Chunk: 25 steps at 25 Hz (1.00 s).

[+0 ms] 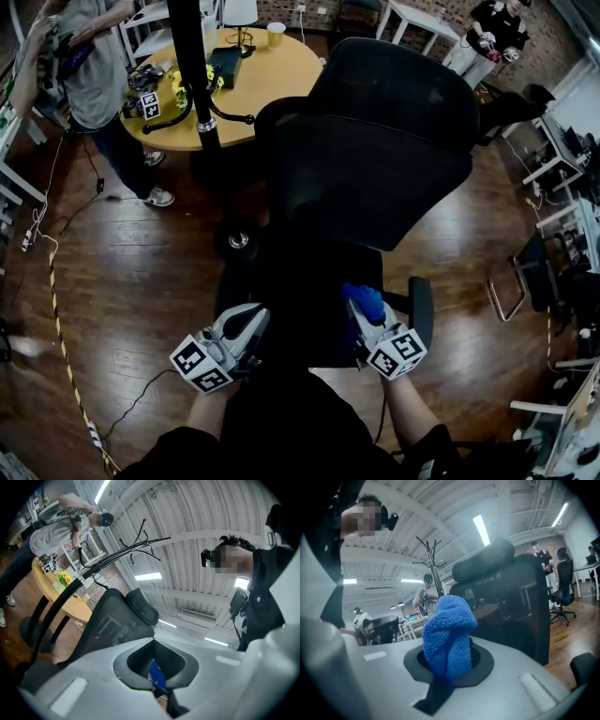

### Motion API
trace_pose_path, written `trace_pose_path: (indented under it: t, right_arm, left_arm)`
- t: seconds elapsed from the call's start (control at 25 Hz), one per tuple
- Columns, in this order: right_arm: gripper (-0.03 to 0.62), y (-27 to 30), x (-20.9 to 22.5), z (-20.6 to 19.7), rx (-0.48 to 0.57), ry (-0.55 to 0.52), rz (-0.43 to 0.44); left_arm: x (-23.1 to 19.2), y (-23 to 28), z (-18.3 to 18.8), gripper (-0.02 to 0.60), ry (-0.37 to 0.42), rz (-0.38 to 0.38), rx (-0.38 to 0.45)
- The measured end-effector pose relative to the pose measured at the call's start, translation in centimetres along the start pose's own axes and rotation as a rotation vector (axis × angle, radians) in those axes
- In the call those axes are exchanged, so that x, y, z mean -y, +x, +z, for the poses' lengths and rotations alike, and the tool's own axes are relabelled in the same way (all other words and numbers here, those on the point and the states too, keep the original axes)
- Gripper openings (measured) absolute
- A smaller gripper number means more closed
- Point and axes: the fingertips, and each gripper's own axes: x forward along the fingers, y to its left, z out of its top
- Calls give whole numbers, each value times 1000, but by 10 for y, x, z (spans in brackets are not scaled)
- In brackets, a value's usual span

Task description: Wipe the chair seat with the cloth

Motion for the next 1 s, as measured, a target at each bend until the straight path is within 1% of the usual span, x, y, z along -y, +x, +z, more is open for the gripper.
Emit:
trace_pose_path:
  t: [0.16, 0.28, 0.4, 0.48, 0.6, 0.72, 0.76, 0.88, 0.92, 1.0]
  right_arm:
    - [32, 98, 33, -83, -163, 16, 51]
    - [32, 162, 60, -150, -264, 37, 59]
    - [32, 223, 87, -207, -363, -5, 56]
    - [32, 264, 92, -234, -403, -29, 64]
    - [34, 312, 90, -262, -471, -65, 64]
    - [34, 337, 94, -282, -516, -158, 48]
    - [34, 340, 94, -287, -517, -181, 45]
    - [34, 341, 89, -291, -507, -205, 55]
    - [34, 338, 92, -291, -509, -210, 46]
    - [34, 326, 111, -293, -515, -194, -6]
  left_arm:
    - [-26, -10, -28, -8, -61, 100, -8]
    - [-38, -12, -62, -8, -98, 147, -30]
    - [-50, -6, -98, -8, -116, 183, -73]
    - [-59, -8, -108, -8, -138, 209, -63]
    - [-68, -15, -112, -8, -157, 240, -45]
    - [-70, -25, -116, -8, -163, 242, -36]
    - [-71, -30, -117, -8, -162, 248, -36]
    - [-75, -45, -117, -8, -160, 271, -31]
    - [-76, -46, -116, -8, -158, 274, -30]
    - [-77, -44, -114, -8, -154, 275, -27]
